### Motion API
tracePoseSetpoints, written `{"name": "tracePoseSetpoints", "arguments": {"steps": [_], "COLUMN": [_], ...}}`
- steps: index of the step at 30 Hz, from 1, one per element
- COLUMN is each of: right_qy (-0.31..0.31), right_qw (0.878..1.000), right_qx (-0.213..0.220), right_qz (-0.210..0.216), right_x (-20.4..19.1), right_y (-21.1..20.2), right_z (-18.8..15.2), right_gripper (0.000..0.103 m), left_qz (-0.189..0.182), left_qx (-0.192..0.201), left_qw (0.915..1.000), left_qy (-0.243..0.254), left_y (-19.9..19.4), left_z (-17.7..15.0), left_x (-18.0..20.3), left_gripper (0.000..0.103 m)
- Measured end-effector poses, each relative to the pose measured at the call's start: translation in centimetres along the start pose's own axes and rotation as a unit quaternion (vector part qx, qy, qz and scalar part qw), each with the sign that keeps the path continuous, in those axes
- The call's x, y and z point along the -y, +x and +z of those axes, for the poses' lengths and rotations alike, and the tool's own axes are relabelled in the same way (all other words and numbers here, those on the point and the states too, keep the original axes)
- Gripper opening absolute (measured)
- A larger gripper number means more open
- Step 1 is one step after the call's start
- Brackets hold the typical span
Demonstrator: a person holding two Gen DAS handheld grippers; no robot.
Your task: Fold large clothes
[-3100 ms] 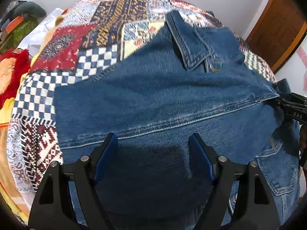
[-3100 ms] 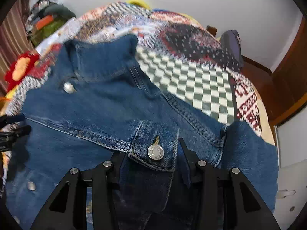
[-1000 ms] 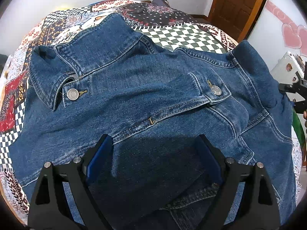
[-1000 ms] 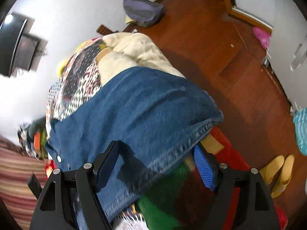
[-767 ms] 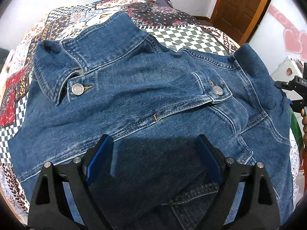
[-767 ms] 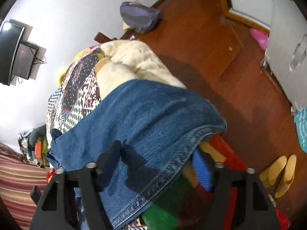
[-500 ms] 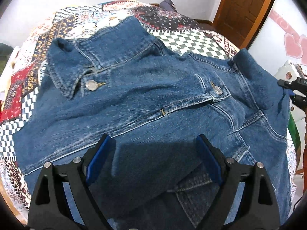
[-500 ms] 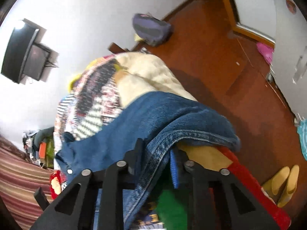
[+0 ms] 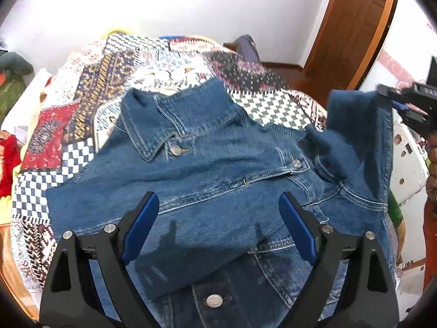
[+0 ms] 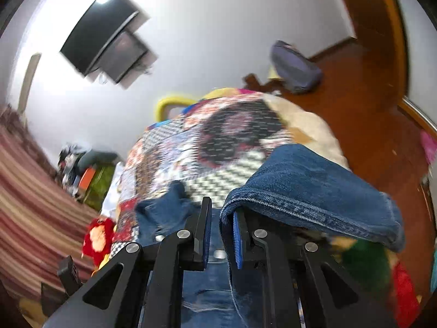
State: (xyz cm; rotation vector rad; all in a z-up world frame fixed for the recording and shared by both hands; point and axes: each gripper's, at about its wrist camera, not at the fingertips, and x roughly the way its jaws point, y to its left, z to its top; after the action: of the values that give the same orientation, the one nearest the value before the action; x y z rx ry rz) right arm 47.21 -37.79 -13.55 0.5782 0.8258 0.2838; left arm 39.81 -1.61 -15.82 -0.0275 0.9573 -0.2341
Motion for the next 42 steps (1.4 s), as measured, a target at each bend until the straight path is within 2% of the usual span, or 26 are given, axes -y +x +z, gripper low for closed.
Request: {"name": "tracePoseSetpoints", "arguments": {"steps": [5, 12, 17, 21, 25, 28, 31, 33, 37, 42], "right_qy": [-0.034, -0.061, -0.086, -0.104, -0.146, -0.190, -0.188, -0.188, -0.208, -0.193], "right_qw": [0.999, 0.990, 0.978, 0.966, 0.947, 0.939, 0.932, 0.932, 0.944, 0.961], "right_qx": [-0.026, -0.114, -0.183, -0.236, -0.287, -0.285, -0.308, -0.310, -0.254, -0.187], "right_qz": [0.034, 0.062, 0.047, 0.015, -0.009, -0.005, -0.006, -0.009, -0.032, -0.062], "right_x": [-5.4, -10.0, -10.8, -9.8, -9.3, -9.8, -9.1, -8.4, -6.9, -3.8], "right_y": [3.1, 9.7, 13.8, 16.5, 17.4, 15.9, 14.6, 13.4, 9.4, 4.6], "right_z": [-1.0, -5.5, -9.8, -13.3, -15.8, -16.5, -16.9, -16.9, -15.3, -11.6], "right_gripper": [0.011, 0.011, 0.011, 0.012, 0.012, 0.012, 0.012, 0.012, 0.012, 0.012], "left_qz": [0.003, 0.016, 0.024, 0.026, 0.029, 0.030, 0.029, 0.026, 0.027, 0.025], "left_qx": [0.019, 0.033, 0.034, 0.033, 0.029, 0.026, 0.023, 0.022, 0.021, 0.015], "left_qw": [0.9998, 0.9992, 0.9990, 0.9988, 0.9989, 0.9990, 0.9992, 0.9994, 0.9992, 0.9973], "left_qy": [-0.004, -0.012, -0.018, -0.023, -0.023, -0.017, -0.013, -0.009, 0.022, 0.067], "left_y": [-2.1, -4.0, -4.7, -4.8, -4.8, -4.7, -4.5, -4.3, -3.8, -2.1], "left_z": [-0.1, -1.1, -1.8, -2.2, -2.4, -2.4, -2.4, -2.1, -1.1, 0.7], "left_x": [-0.9, -2.6, -3.5, -3.9, -3.8, -3.4, -2.9, -2.3, -0.1, 3.7], "left_gripper": [0.089, 0.090, 0.090, 0.090, 0.090, 0.090, 0.090, 0.090, 0.091, 0.094]}}
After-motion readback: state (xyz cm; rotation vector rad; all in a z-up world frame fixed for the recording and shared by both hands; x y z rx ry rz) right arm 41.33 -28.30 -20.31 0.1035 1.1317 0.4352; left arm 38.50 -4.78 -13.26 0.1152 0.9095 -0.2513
